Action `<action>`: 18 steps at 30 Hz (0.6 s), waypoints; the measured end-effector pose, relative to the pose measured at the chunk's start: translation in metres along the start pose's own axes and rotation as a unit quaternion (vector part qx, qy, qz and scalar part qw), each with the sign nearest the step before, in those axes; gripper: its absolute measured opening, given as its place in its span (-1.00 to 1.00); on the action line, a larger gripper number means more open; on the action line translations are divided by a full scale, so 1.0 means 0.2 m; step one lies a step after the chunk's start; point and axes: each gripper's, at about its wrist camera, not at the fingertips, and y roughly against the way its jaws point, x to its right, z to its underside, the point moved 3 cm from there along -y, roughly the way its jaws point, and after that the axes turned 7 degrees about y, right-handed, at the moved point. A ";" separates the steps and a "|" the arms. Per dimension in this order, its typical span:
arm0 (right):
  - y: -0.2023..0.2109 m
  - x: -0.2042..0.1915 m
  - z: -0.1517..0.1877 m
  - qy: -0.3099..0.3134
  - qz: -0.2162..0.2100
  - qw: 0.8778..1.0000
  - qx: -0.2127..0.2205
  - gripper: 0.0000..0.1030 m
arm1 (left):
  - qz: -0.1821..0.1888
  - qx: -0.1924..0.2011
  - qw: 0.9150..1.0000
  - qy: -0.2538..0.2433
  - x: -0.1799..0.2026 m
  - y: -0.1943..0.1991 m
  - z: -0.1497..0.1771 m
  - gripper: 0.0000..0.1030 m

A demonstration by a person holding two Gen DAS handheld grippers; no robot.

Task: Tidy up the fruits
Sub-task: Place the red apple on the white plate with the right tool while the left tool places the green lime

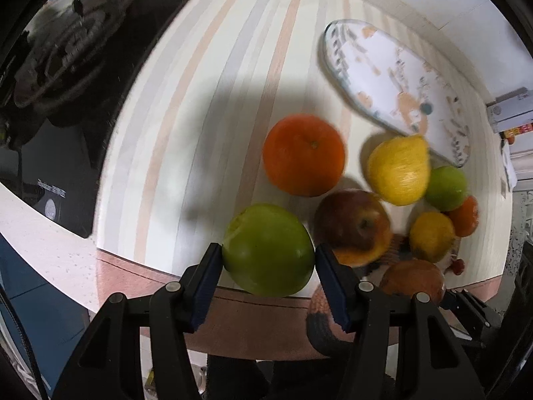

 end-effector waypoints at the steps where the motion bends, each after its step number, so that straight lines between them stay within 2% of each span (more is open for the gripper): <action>1: 0.03 0.00 -0.01 0.000 -0.003 1.000 0.004 0.30 | 0.004 0.007 1.000 -0.003 0.01 0.05 0.00 0.06; 6: 0.27 0.06 -0.13 -0.012 -0.026 0.998 0.047 0.30 | 0.034 0.038 0.999 -0.018 0.14 0.27 -0.06 0.06; 10: 0.46 0.18 -0.31 -0.026 -0.021 0.995 0.089 0.30 | 0.058 0.058 0.996 -0.045 0.33 0.38 -0.24 0.06; 14: 0.53 0.36 -0.57 -0.036 0.016 0.993 0.108 0.30 | 0.060 0.061 0.993 -0.075 0.54 0.37 -0.46 0.06; 18: 0.45 0.50 -0.80 -0.034 0.049 0.995 0.085 0.30 | 0.048 0.034 0.995 -0.082 0.68 0.20 -0.68 0.06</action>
